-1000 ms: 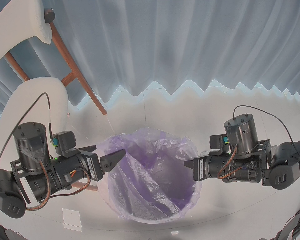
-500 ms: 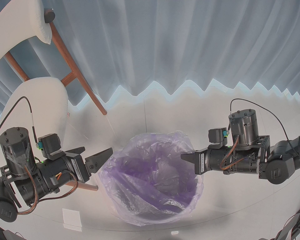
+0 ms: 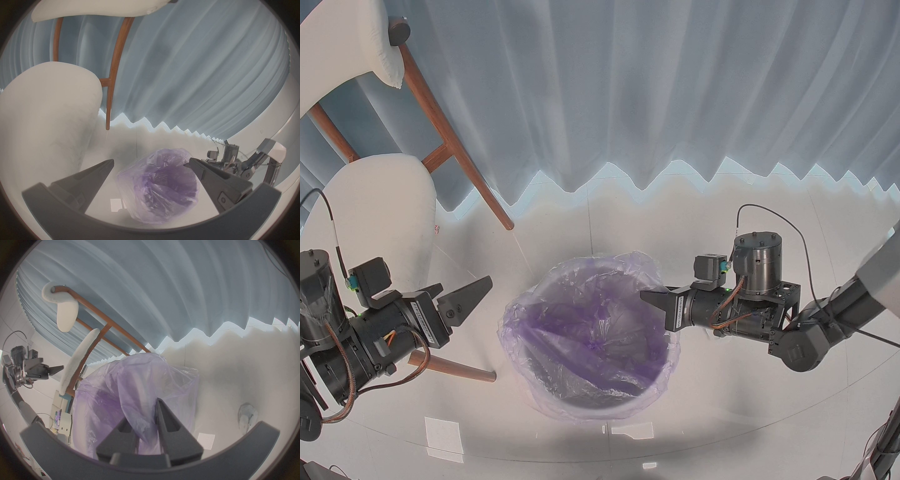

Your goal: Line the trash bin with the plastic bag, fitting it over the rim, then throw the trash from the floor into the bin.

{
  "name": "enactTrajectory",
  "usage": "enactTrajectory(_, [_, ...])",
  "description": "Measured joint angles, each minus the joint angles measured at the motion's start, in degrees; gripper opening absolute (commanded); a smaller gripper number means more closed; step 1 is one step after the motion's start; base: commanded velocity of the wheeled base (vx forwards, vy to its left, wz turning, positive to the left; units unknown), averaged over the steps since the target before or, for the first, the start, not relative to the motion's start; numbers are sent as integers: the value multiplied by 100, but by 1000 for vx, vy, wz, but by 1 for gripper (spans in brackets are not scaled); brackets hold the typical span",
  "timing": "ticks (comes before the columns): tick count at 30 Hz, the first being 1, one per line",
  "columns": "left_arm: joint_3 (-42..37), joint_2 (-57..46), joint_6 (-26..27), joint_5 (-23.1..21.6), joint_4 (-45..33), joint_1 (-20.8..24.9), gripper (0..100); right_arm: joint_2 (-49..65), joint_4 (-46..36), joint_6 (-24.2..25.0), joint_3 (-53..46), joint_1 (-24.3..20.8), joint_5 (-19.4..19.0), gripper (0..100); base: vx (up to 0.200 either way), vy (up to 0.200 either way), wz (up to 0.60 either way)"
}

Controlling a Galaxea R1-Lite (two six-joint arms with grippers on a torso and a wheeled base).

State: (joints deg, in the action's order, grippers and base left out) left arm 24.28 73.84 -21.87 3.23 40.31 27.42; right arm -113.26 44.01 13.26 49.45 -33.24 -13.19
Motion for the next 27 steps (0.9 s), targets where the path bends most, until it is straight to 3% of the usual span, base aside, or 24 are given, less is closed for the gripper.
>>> enactTrajectory(13, [-45,-276,-21,-105,9,-772,100,-1585,1376,55,581,717,-191,0,0,0,0])
enactTrajectory(23, [-299,-560,-16,-969,6,-1414,100,-2138,1954,450,902,836,-202,0,0,0,0])
enactTrajectory(24, [-323,-584,-13,-994,6,-1443,100,-2171,1976,469,935,836,-200,100,0,0,0])
enactTrajectory(27, [-323,-628,-11,-1015,13,-1496,100,-2226,1987,491,924,861,-183,100,0,0,0])
